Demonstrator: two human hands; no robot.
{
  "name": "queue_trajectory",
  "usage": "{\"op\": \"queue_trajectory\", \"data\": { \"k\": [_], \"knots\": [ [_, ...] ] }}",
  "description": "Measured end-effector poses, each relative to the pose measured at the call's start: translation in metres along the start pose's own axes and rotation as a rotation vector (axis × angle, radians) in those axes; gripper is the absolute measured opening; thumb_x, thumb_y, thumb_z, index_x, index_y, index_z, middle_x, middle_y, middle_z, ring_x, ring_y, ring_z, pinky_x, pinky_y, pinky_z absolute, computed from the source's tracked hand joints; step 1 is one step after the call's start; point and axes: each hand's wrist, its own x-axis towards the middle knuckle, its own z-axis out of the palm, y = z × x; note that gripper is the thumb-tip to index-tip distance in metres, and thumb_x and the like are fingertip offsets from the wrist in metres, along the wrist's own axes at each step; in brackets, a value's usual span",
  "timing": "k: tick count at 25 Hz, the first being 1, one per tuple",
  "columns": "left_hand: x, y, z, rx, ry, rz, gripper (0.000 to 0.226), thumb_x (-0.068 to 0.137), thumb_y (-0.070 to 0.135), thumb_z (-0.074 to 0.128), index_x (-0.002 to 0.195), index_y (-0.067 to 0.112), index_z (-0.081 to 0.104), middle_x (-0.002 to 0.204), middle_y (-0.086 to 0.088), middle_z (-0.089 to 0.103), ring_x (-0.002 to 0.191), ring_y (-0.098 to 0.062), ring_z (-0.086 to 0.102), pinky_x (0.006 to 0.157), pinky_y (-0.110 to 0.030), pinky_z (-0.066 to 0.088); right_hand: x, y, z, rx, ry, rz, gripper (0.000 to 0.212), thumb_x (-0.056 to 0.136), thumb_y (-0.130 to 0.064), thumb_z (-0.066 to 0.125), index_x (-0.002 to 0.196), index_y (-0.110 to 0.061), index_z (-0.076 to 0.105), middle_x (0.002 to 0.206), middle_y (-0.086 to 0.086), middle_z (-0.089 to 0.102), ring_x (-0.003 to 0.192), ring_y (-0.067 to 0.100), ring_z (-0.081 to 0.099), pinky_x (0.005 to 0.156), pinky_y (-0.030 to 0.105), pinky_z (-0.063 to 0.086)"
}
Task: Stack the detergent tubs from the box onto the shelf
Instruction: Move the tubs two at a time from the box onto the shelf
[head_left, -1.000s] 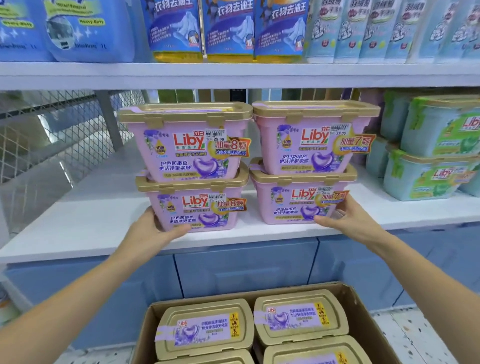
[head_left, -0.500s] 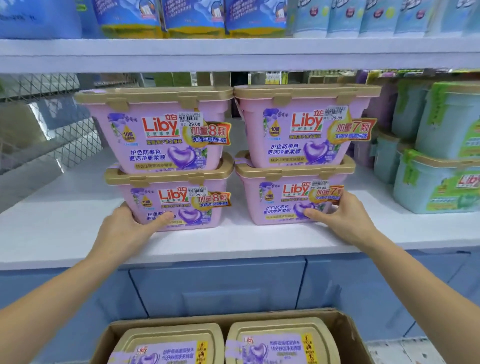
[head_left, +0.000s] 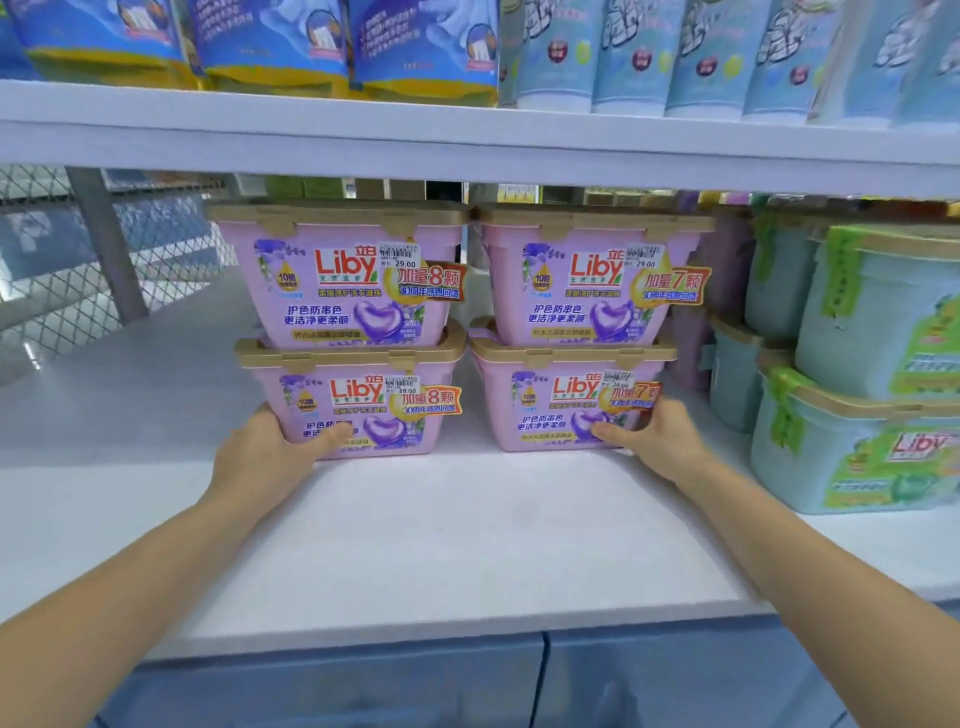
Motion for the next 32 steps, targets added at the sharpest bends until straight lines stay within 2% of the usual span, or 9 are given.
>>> {"op": "queue_trajectory", "data": {
  "k": [2, 4, 6, 8, 10, 14, 19, 22, 32],
  "knots": [
    [0.016, 0.004, 0.013, 0.006, -0.001, -0.002, 0.065, 0.062, 0.056, 0.071, 0.109, 0.014, 0.056, 0.115, -0.011, 0.067, 0.105, -0.034, 0.060, 0.080, -0.036, 0.046, 0.016, 0.004, -0.001, 0.011, 0.012, -0.011, 0.024, 0.071, -0.026, 0.077, 0.083, -0.015, 0.059, 0.082, 0.001, 0.062, 0.083, 0.022, 0.056, 0.077, 0.032, 0.045],
    [0.031, 0.009, 0.025, 0.028, -0.025, 0.013, 0.065, 0.063, 0.057, 0.070, 0.111, 0.015, 0.057, 0.117, -0.011, 0.067, 0.106, -0.033, 0.060, 0.077, -0.033, 0.043, 0.029, 0.007, -0.003, 0.057, 0.004, -0.024, 0.040, 0.073, -0.019, 0.075, 0.108, -0.008, 0.059, 0.097, 0.004, 0.062, 0.092, 0.025, 0.060, 0.080, 0.029, 0.044],
    [0.046, 0.012, 0.037, 0.064, -0.061, 0.030, 0.073, 0.054, 0.063, 0.062, 0.111, 0.018, 0.059, 0.116, -0.011, 0.068, 0.105, -0.034, 0.061, 0.075, -0.032, 0.042, 0.045, 0.011, -0.006, 0.105, 0.011, -0.036, 0.032, 0.074, -0.011, 0.074, 0.102, -0.007, 0.061, 0.101, 0.009, 0.065, 0.094, 0.029, 0.062, 0.079, 0.028, 0.045],
    [0.058, 0.015, 0.047, 0.097, -0.063, 0.006, 0.076, 0.053, 0.066, 0.060, 0.112, 0.017, 0.058, 0.116, -0.010, 0.068, 0.105, -0.034, 0.060, 0.076, -0.032, 0.043, 0.058, 0.015, -0.008, 0.098, 0.025, -0.025, 0.020, 0.072, -0.010, 0.076, 0.074, -0.014, 0.056, 0.083, 0.005, 0.065, 0.078, 0.020, 0.059, 0.077, 0.026, 0.041],
    [0.069, 0.017, 0.058, 0.108, -0.046, -0.011, 0.070, 0.061, 0.063, 0.067, 0.112, 0.017, 0.058, 0.116, -0.010, 0.067, 0.105, -0.034, 0.060, 0.079, -0.034, 0.045, 0.067, 0.016, -0.009, 0.114, 0.036, -0.020, 0.025, 0.072, -0.008, 0.075, 0.068, -0.017, 0.052, 0.072, -0.004, 0.059, 0.068, 0.009, 0.053, 0.076, 0.024, 0.037],
    [0.081, 0.022, 0.071, 0.072, -0.048, 0.004, 0.079, 0.051, 0.066, 0.061, 0.112, 0.016, 0.058, 0.116, -0.009, 0.067, 0.106, -0.033, 0.060, 0.085, -0.036, 0.048, 0.076, 0.020, -0.009, 0.131, 0.059, -0.051, 0.028, 0.073, -0.007, 0.074, 0.064, -0.019, 0.051, 0.096, 0.003, 0.061, 0.091, 0.015, 0.055, 0.079, 0.022, 0.037],
    [0.087, 0.025, 0.078, 0.045, -0.042, 0.051, 0.080, 0.051, 0.065, 0.058, 0.115, 0.017, 0.057, 0.120, -0.008, 0.066, 0.110, -0.033, 0.059, 0.087, -0.036, 0.046, 0.084, 0.025, -0.009, 0.092, 0.052, -0.077, 0.018, 0.075, -0.010, 0.073, 0.089, -0.014, 0.061, 0.102, 0.000, 0.060, 0.097, 0.015, 0.054, 0.081, 0.020, 0.036],
    [0.088, 0.025, 0.078, 0.052, -0.051, 0.066, 0.077, 0.053, 0.065, 0.058, 0.115, 0.019, 0.058, 0.120, -0.007, 0.066, 0.110, -0.032, 0.059, 0.089, -0.037, 0.047, 0.085, 0.024, -0.010, 0.085, 0.031, -0.065, 0.036, 0.078, -0.012, 0.071, 0.111, -0.004, 0.061, 0.104, -0.003, 0.058, 0.096, 0.014, 0.052, 0.078, 0.016, 0.036],
    [0.083, 0.022, 0.070, 0.062, -0.128, -0.001, 0.088, 0.059, 0.062, 0.067, 0.126, 0.012, 0.042, 0.129, -0.008, 0.058, 0.119, -0.031, 0.054, 0.094, -0.037, 0.044, 0.068, 0.018, -0.004, 0.072, 0.241, -0.003, 0.055, 0.067, -0.008, 0.079, 0.115, -0.004, 0.053, 0.103, 0.006, 0.060, 0.095, 0.018, 0.056, 0.084, 0.027, 0.041]
  ]
}}
